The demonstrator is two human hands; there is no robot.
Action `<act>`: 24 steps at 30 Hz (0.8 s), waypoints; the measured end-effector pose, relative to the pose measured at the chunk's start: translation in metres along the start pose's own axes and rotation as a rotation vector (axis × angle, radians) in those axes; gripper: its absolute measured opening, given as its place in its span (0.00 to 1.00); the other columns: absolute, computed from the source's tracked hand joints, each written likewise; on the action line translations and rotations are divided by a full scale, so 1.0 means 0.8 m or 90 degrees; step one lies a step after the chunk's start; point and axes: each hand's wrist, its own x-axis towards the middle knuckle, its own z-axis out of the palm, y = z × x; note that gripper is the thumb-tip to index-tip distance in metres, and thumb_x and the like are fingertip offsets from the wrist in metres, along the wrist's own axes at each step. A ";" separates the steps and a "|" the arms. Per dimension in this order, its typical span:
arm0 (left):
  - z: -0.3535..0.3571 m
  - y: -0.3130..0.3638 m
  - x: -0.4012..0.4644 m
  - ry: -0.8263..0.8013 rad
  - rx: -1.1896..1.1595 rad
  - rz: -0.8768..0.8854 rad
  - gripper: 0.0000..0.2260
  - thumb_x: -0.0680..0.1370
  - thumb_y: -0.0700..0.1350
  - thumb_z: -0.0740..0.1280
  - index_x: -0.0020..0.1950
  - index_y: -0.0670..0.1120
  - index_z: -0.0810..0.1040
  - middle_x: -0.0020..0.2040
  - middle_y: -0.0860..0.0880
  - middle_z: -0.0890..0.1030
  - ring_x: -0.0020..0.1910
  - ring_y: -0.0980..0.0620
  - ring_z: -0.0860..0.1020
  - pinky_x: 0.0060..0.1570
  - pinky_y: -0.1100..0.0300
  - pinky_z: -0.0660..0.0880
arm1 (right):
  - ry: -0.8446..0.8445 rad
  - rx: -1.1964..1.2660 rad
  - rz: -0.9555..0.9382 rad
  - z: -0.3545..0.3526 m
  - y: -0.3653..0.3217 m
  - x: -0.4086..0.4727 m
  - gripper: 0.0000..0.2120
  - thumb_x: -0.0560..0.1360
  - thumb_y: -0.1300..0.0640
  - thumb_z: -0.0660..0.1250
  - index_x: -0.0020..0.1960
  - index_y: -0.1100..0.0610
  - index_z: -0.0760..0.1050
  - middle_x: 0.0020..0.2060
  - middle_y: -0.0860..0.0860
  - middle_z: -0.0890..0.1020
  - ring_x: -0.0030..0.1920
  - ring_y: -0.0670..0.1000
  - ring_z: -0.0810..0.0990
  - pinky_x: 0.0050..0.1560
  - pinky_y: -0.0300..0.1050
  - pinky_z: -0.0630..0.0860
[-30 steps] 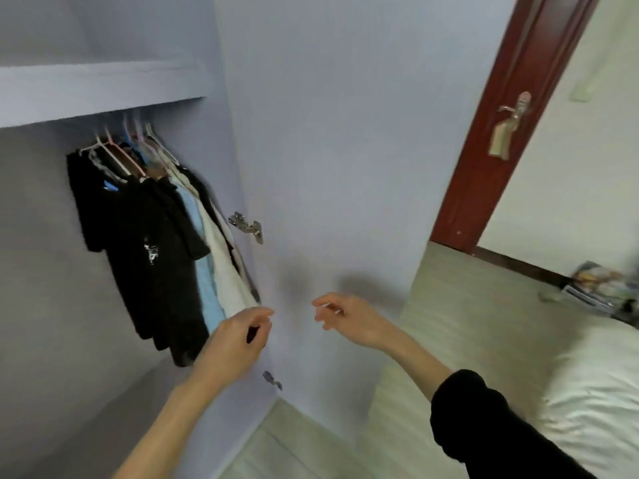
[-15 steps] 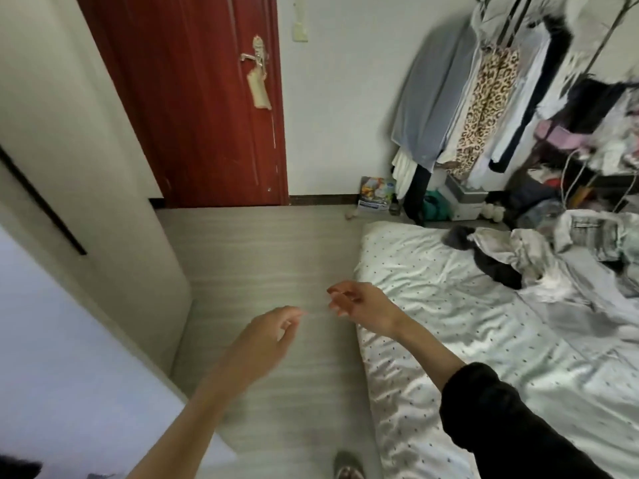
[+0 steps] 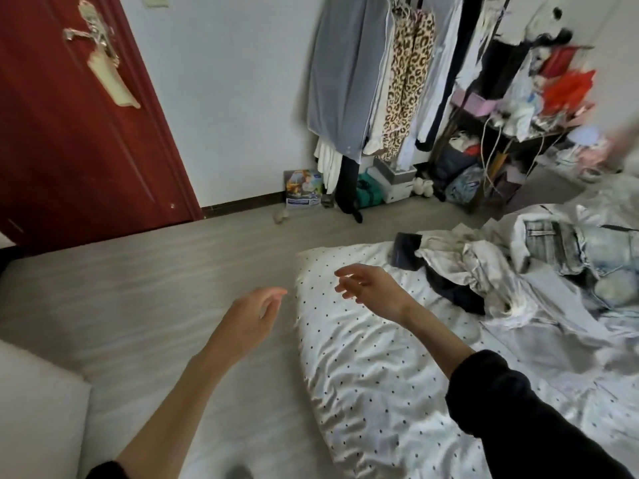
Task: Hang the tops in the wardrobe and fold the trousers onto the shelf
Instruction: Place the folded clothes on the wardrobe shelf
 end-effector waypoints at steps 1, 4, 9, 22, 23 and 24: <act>-0.005 -0.007 0.022 -0.006 -0.001 0.009 0.11 0.80 0.42 0.61 0.60 0.45 0.78 0.56 0.52 0.80 0.55 0.56 0.77 0.55 0.66 0.70 | 0.012 0.000 0.006 -0.004 -0.002 0.016 0.12 0.80 0.57 0.60 0.61 0.57 0.75 0.50 0.54 0.83 0.45 0.48 0.80 0.42 0.34 0.73; -0.023 -0.031 0.126 -0.050 0.002 0.035 0.12 0.80 0.42 0.60 0.61 0.46 0.78 0.57 0.51 0.80 0.56 0.54 0.78 0.55 0.65 0.70 | 0.067 -0.010 0.023 -0.018 -0.005 0.094 0.12 0.80 0.58 0.60 0.61 0.58 0.75 0.51 0.55 0.83 0.47 0.50 0.81 0.42 0.33 0.73; -0.063 -0.065 0.322 -0.189 0.028 0.131 0.12 0.81 0.42 0.60 0.62 0.47 0.77 0.59 0.49 0.80 0.58 0.51 0.78 0.56 0.63 0.71 | 0.198 0.015 0.070 -0.047 -0.022 0.233 0.13 0.80 0.60 0.60 0.63 0.61 0.74 0.50 0.56 0.83 0.51 0.53 0.81 0.45 0.34 0.74; -0.052 -0.001 0.702 -0.386 0.048 0.377 0.12 0.81 0.45 0.59 0.63 0.50 0.75 0.57 0.57 0.77 0.54 0.61 0.75 0.55 0.66 0.70 | 0.466 0.093 0.215 -0.159 -0.018 0.441 0.11 0.79 0.60 0.62 0.60 0.59 0.75 0.44 0.51 0.82 0.45 0.49 0.81 0.45 0.36 0.75; -0.041 0.010 0.730 -0.393 0.045 0.397 0.12 0.81 0.44 0.59 0.63 0.50 0.76 0.57 0.56 0.78 0.54 0.61 0.75 0.55 0.66 0.70 | 0.493 0.098 0.218 -0.175 -0.013 0.452 0.11 0.79 0.61 0.62 0.60 0.60 0.75 0.44 0.52 0.82 0.45 0.50 0.80 0.46 0.39 0.76; -0.028 0.023 0.759 -0.401 0.043 0.420 0.12 0.81 0.44 0.59 0.63 0.50 0.76 0.57 0.55 0.78 0.54 0.61 0.75 0.55 0.66 0.70 | 0.520 0.101 0.222 -0.194 -0.007 0.464 0.12 0.79 0.61 0.61 0.61 0.60 0.75 0.45 0.52 0.82 0.45 0.50 0.80 0.47 0.43 0.76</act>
